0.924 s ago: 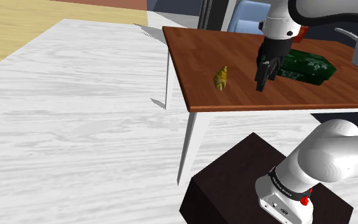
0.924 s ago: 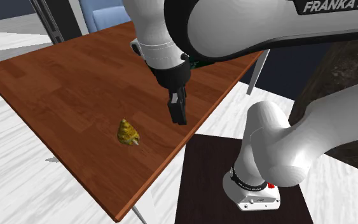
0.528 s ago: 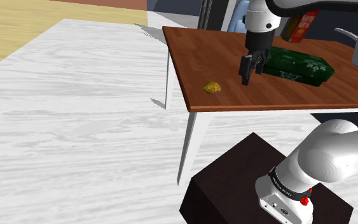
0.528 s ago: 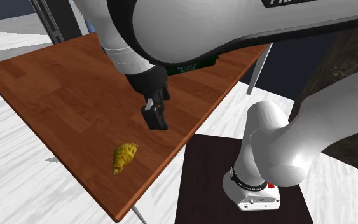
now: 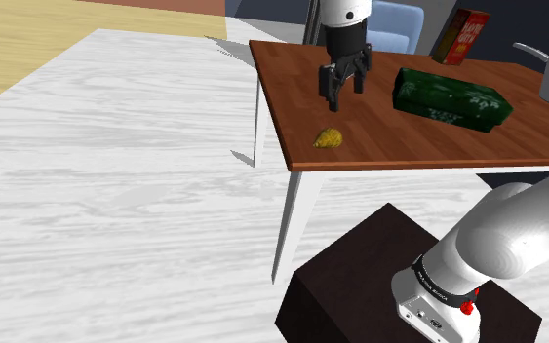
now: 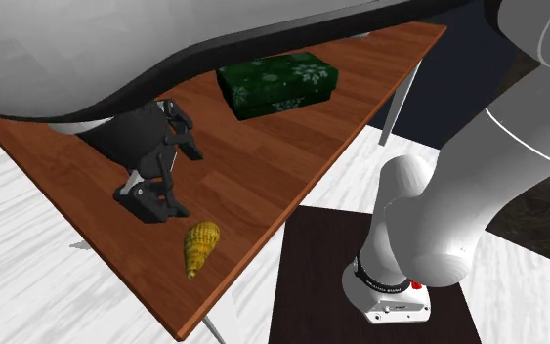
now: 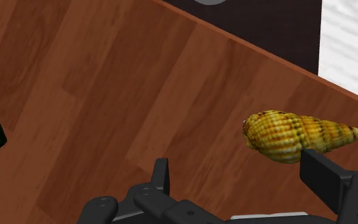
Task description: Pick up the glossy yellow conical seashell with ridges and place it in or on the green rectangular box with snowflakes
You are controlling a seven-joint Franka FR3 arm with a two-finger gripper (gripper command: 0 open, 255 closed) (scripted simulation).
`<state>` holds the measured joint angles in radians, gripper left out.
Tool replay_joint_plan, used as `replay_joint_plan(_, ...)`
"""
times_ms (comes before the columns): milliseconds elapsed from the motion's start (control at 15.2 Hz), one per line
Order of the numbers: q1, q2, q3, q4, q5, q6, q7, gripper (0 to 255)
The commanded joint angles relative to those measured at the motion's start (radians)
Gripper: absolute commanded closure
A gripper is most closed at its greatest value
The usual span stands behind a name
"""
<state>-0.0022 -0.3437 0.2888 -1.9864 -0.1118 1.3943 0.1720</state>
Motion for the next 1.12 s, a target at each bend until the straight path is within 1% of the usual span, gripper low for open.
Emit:
replay_joint_plan(0,0.002,0.075,0.031,0.073,-0.015,-0.015,0.043,0)
replay_joint_plan(528,0.002,0.030,0.015,-0.066,-0.010,0.084,0.035,0)
replay_joint_plan(990,0.002,0.030,0.015,-0.066,-0.009,0.083,0.035,0)
replay_joint_plan(1056,0.002,0.030,0.015,-0.066,-0.009,0.083,0.035,255)
